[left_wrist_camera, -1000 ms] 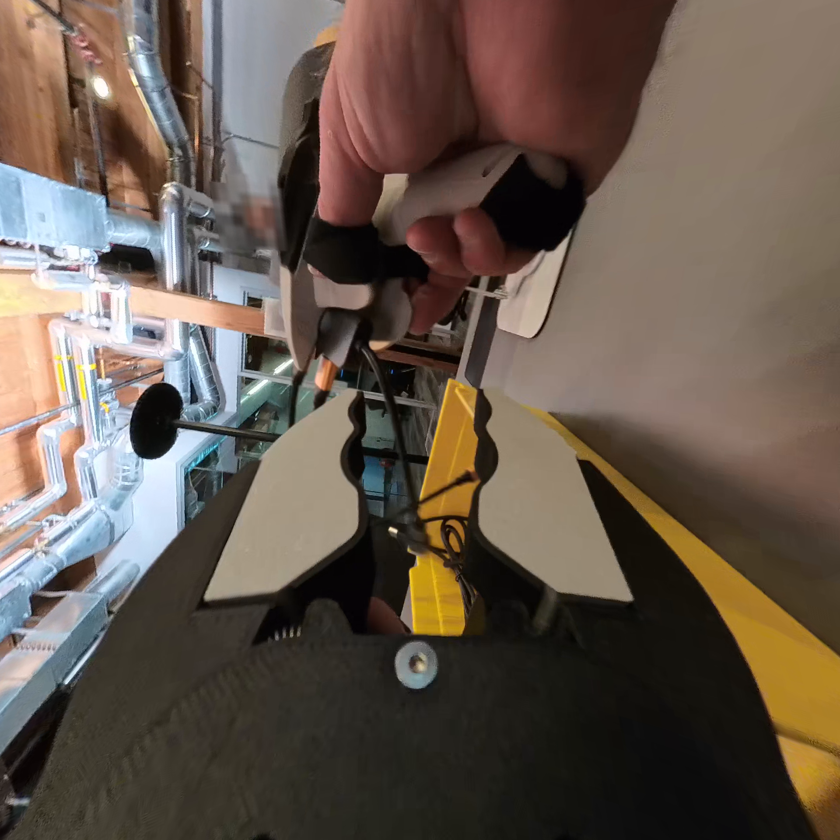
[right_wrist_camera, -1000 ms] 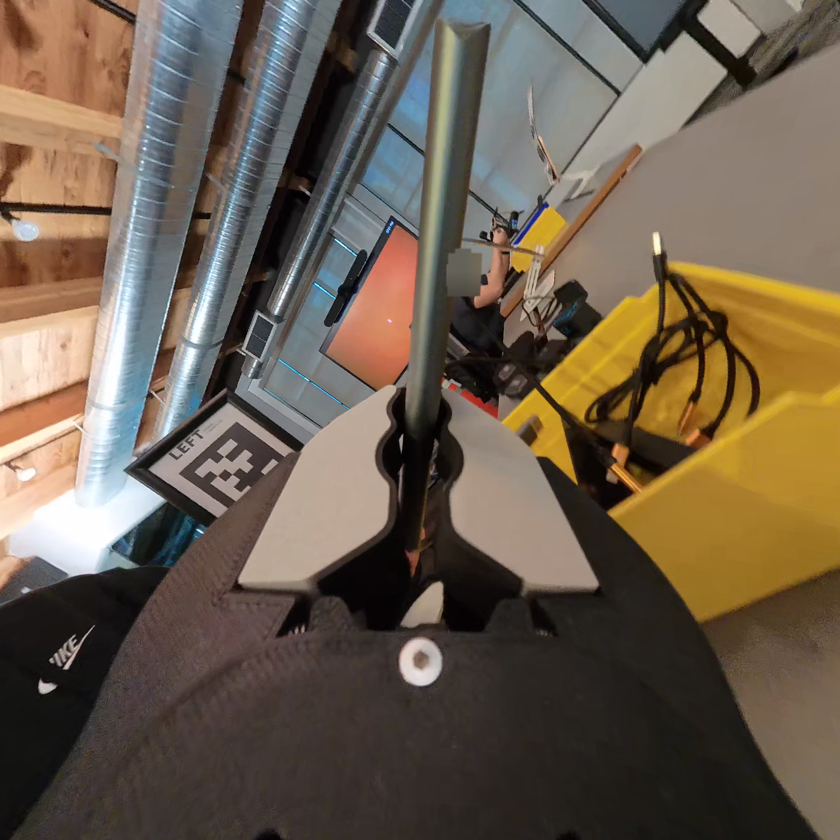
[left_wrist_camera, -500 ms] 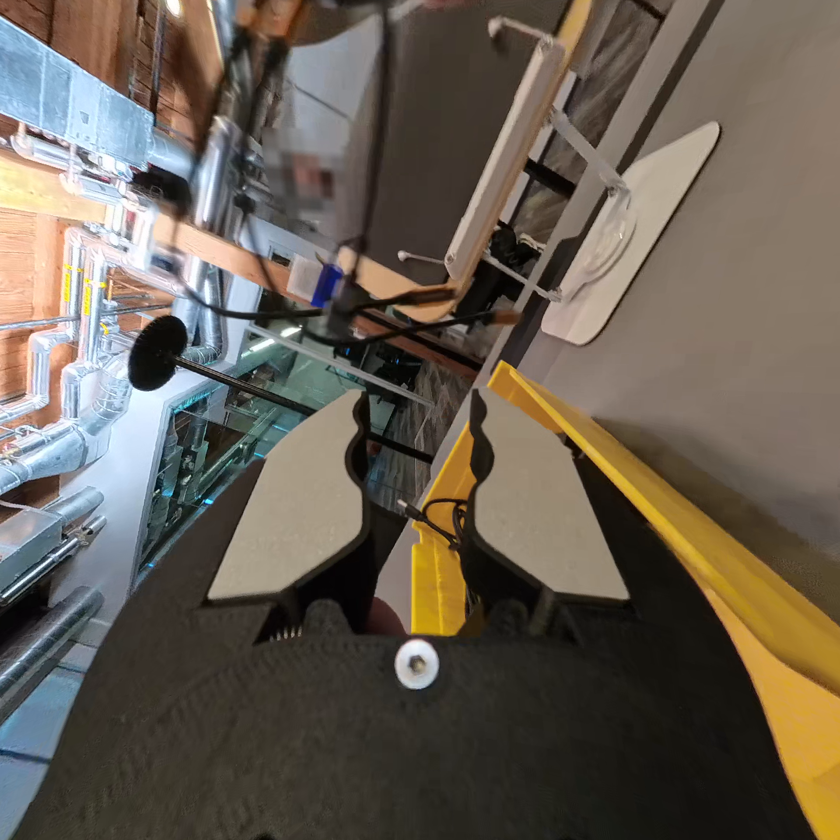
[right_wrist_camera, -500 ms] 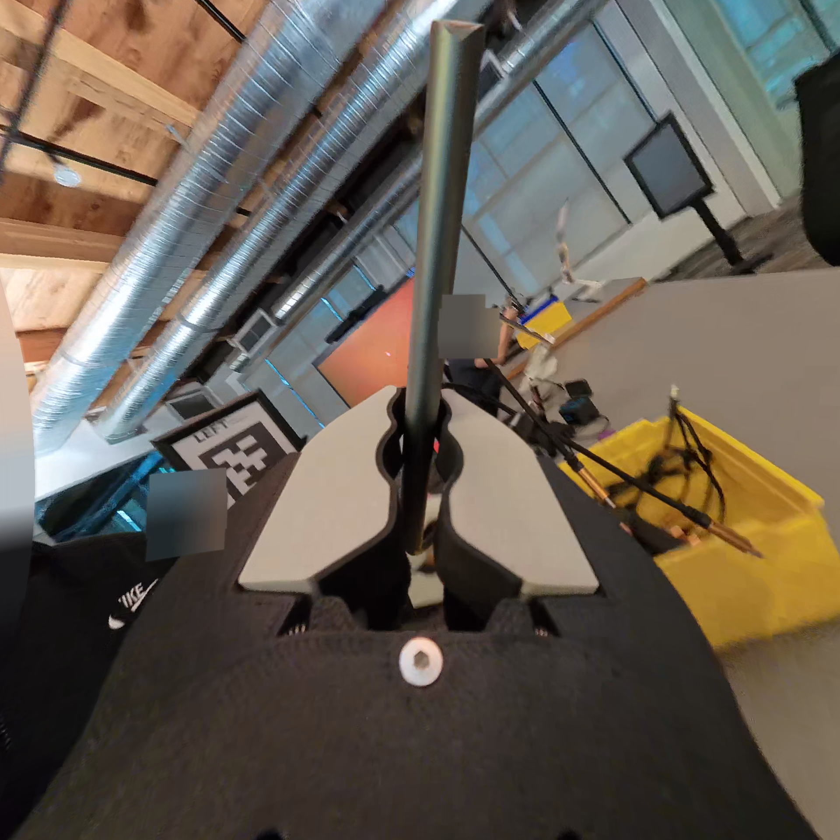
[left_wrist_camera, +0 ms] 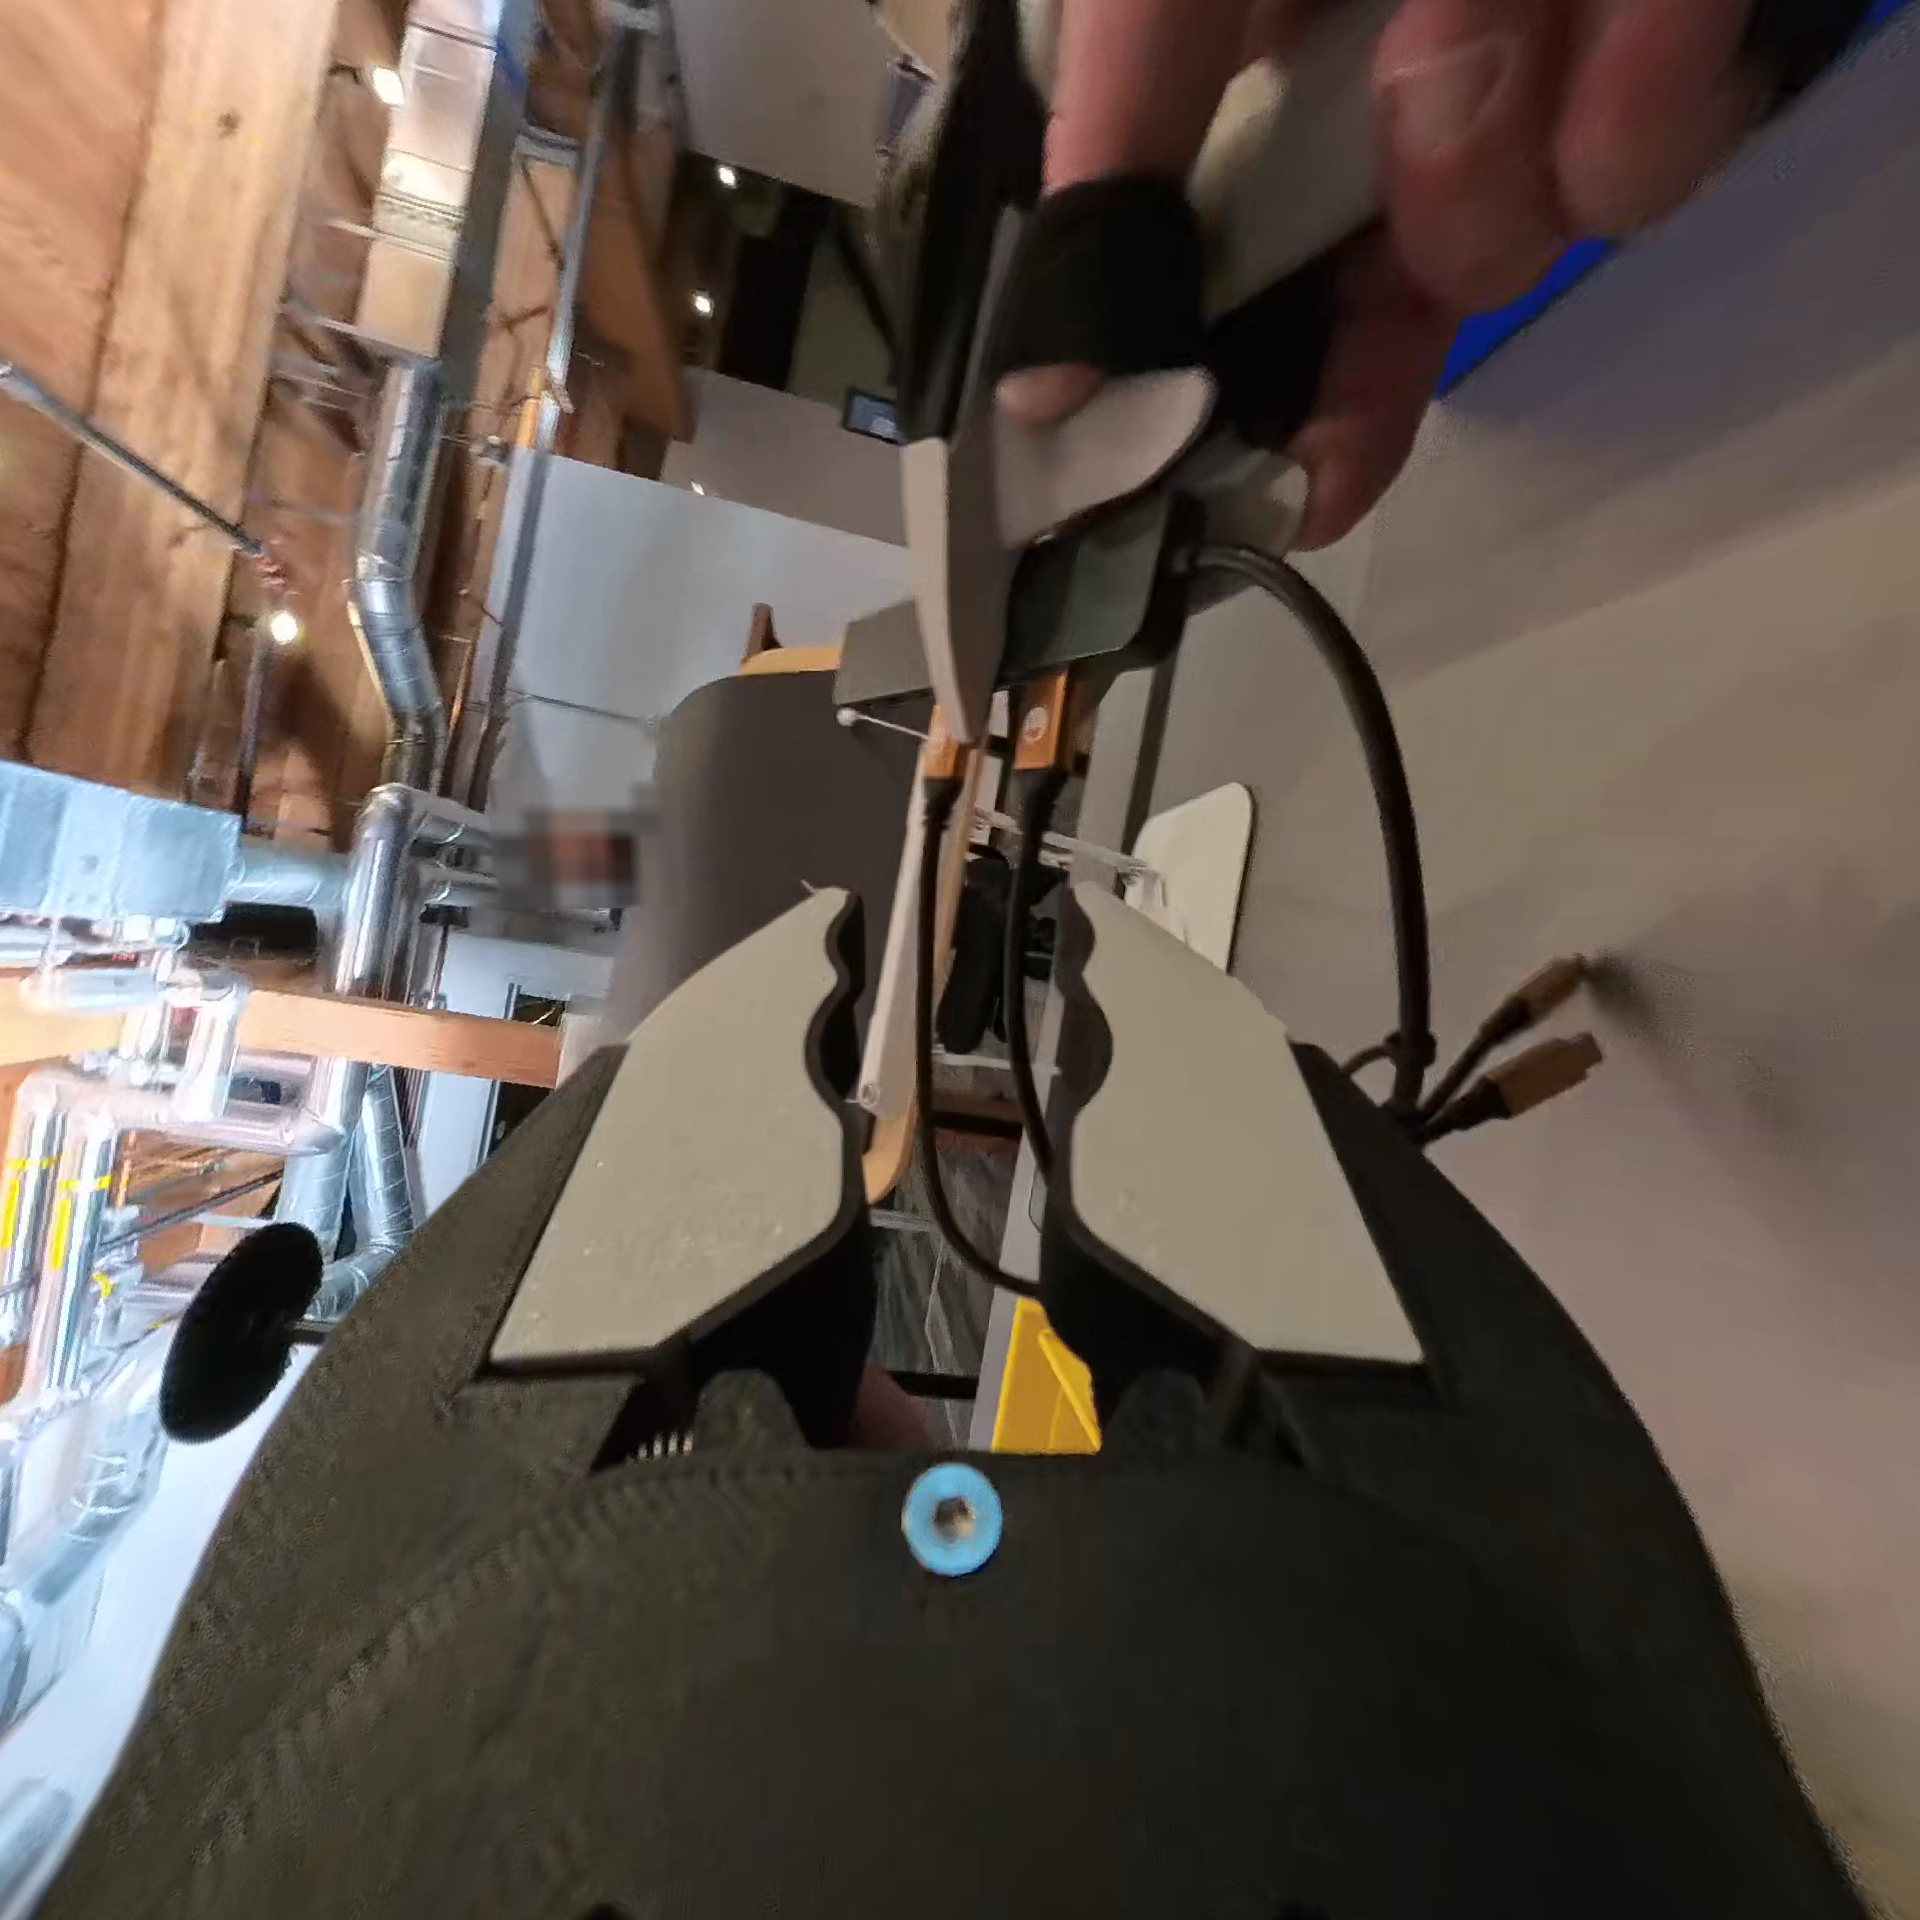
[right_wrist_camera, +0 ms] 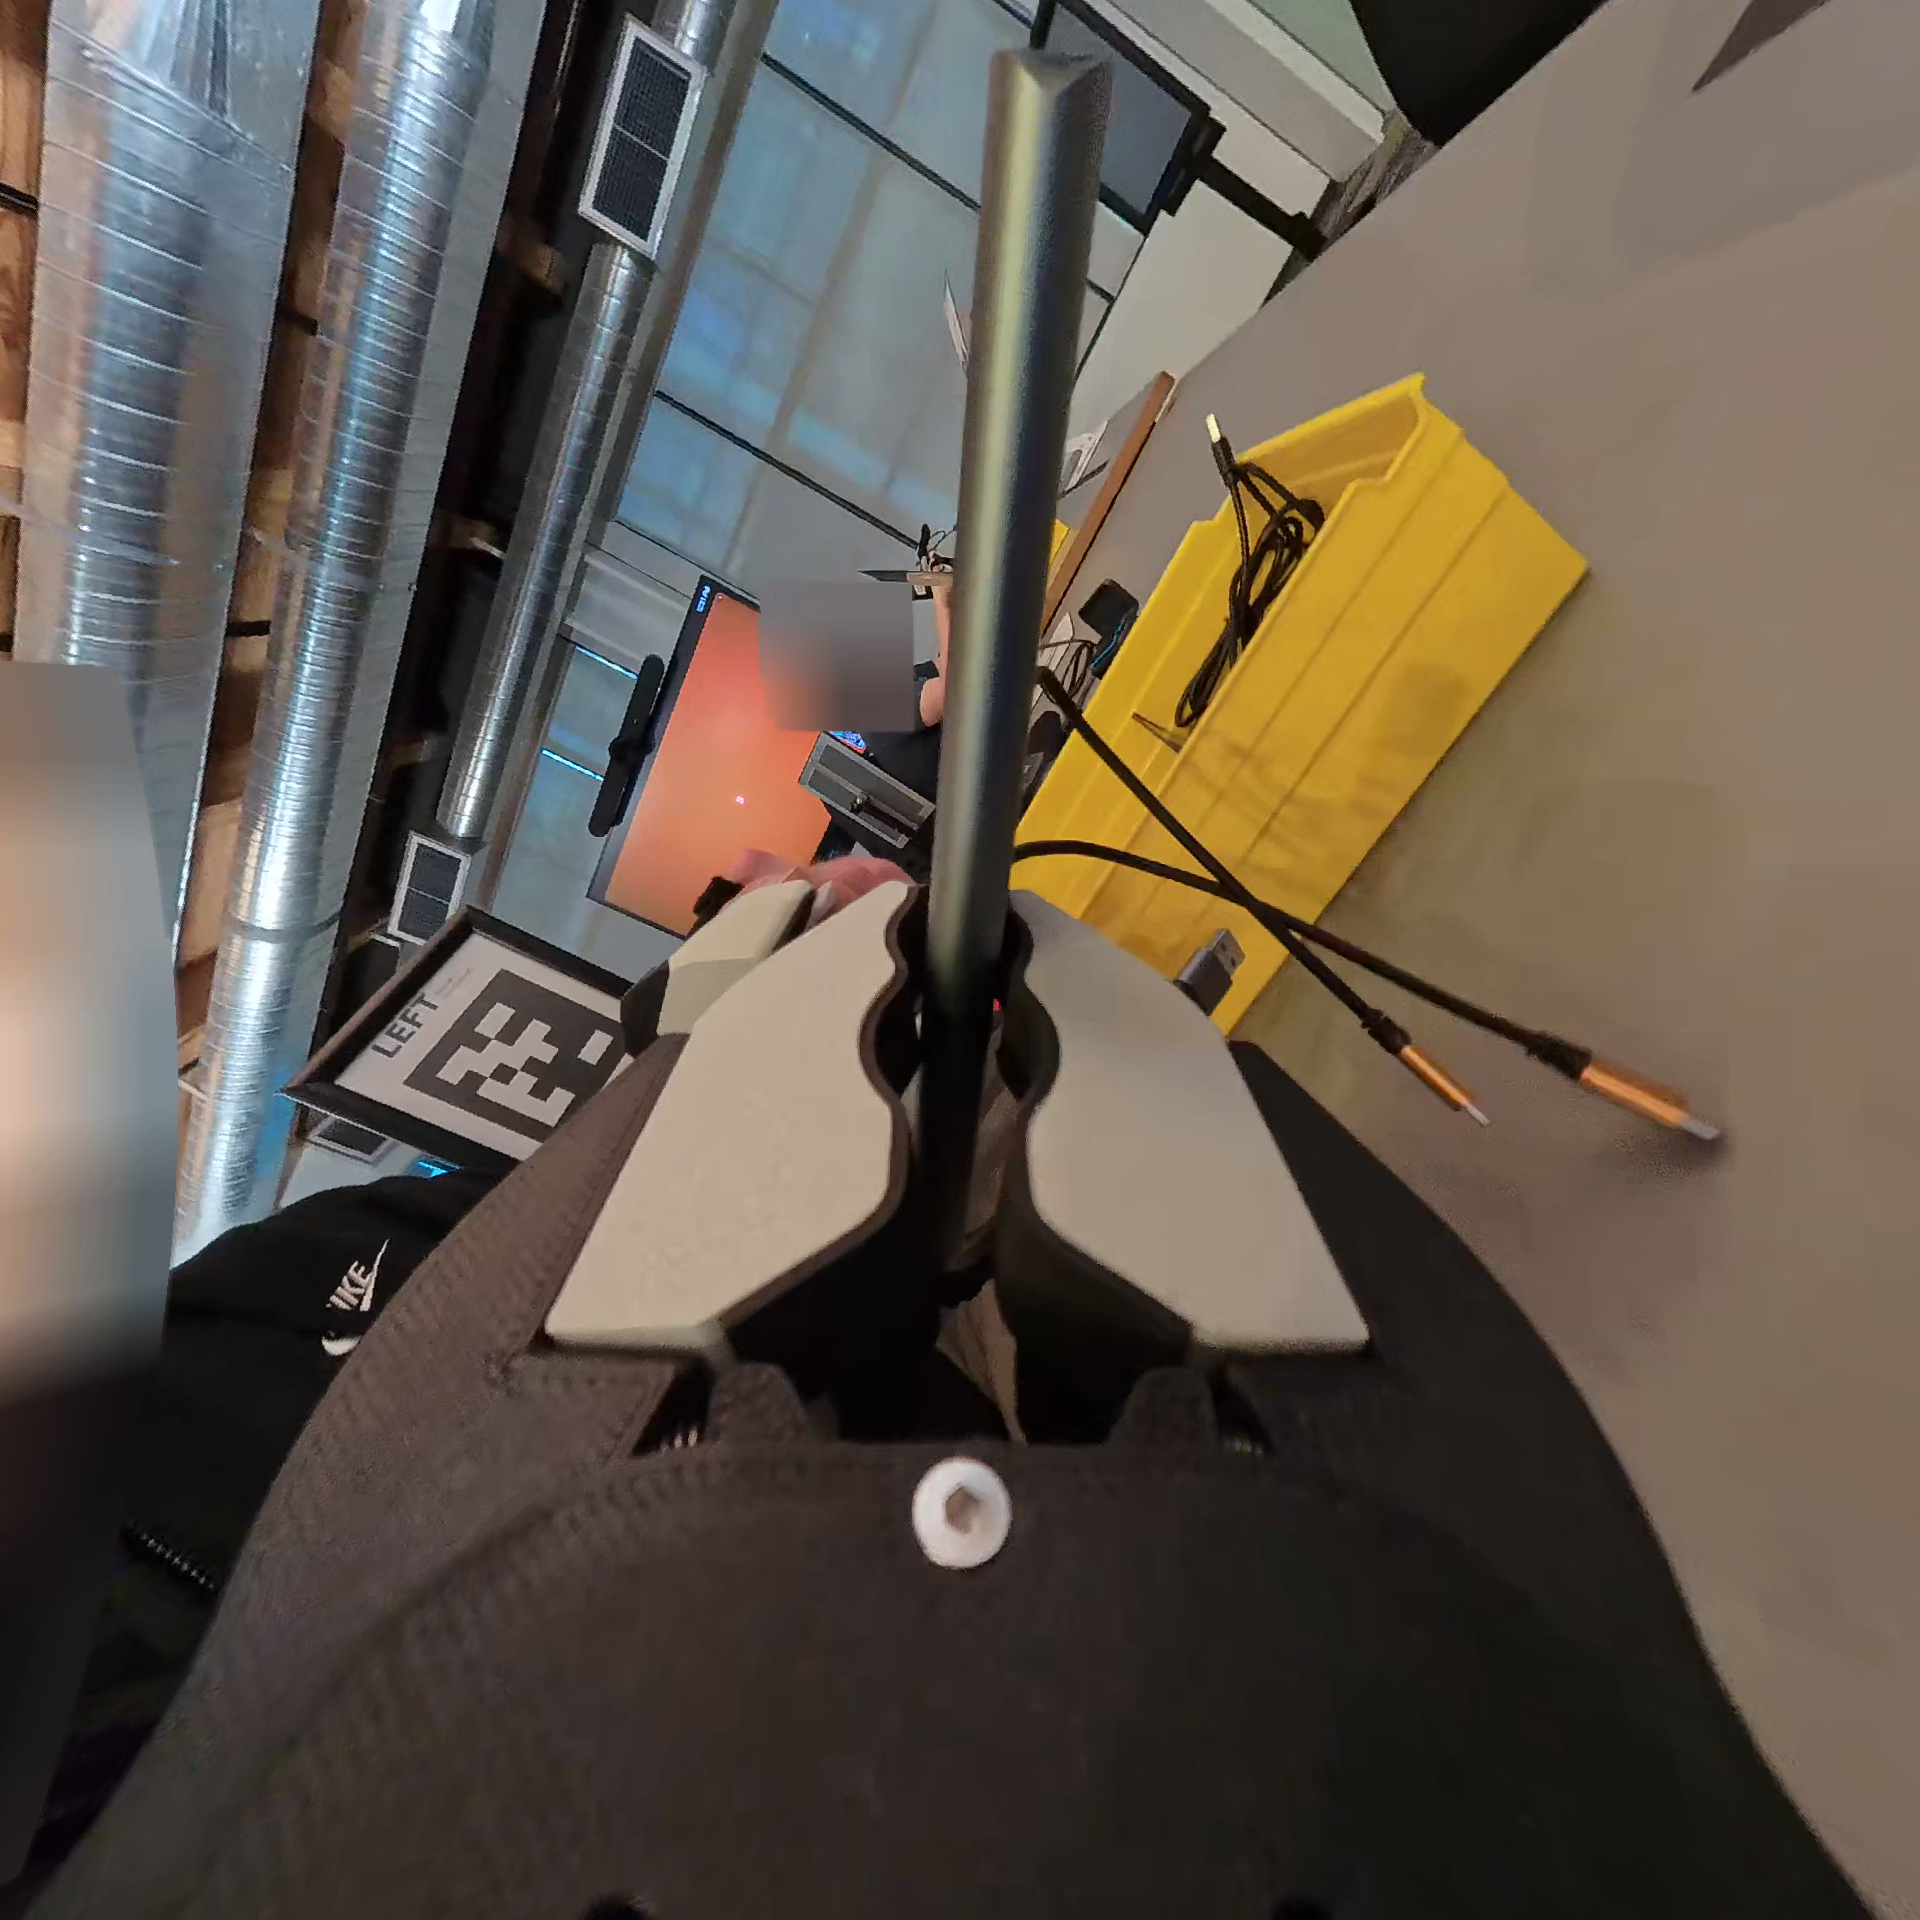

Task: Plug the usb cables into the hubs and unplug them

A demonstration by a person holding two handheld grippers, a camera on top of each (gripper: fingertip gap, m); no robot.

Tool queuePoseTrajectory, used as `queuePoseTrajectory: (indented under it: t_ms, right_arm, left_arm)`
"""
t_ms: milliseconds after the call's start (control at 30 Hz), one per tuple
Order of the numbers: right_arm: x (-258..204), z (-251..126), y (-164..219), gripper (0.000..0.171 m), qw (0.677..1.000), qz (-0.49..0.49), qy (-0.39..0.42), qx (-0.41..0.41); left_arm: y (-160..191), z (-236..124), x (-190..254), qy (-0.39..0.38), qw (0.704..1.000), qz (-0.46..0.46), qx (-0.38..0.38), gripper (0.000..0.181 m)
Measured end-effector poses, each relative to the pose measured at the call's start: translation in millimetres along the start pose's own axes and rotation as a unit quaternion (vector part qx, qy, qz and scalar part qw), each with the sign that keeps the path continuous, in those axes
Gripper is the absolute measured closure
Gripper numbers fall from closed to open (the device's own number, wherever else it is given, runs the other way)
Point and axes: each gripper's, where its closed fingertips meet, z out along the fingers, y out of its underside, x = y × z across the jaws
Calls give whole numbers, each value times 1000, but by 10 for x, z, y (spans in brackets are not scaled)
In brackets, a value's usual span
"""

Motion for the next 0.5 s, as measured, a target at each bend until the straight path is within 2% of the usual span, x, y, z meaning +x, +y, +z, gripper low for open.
queuePoseTrajectory:
  t_ms: [167,333,500]
  right_arm:
    - [108,35,159,161,999,32,5,-8]
    - [186,103,236,161,999,53,1,-14]
    - [259,117,266,161,998,57,0,-11]
  left_arm:
    - [35,192,342,48,997,53,-21,148]
    - [51,256,405,29,996,75,-21,172]
    - [104,263,458,34,996,76,-25,172]
